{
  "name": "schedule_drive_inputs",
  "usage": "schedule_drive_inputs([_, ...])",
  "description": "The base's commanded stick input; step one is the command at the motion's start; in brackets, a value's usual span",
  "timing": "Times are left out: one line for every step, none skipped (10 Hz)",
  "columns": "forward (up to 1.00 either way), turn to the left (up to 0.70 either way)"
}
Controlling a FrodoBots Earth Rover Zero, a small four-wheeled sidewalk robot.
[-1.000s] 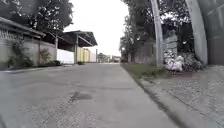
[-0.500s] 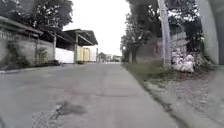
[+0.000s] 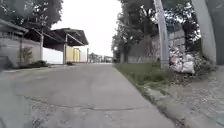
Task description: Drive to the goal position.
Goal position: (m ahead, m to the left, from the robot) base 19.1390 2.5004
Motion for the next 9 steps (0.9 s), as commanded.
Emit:
schedule_drive_inputs([1.00, 0.00])
schedule_drive_inputs([1.00, 0.02])
schedule_drive_inputs([1.00, 0.01])
schedule_drive_inputs([1.00, 0.00])
schedule_drive_inputs([1.00, 0.03])
schedule_drive_inputs([1.00, 0.04])
schedule_drive_inputs([1.00, 0.00])
schedule_drive_inputs([1.00, 0.09])
schedule_drive_inputs([1.00, 0.06])
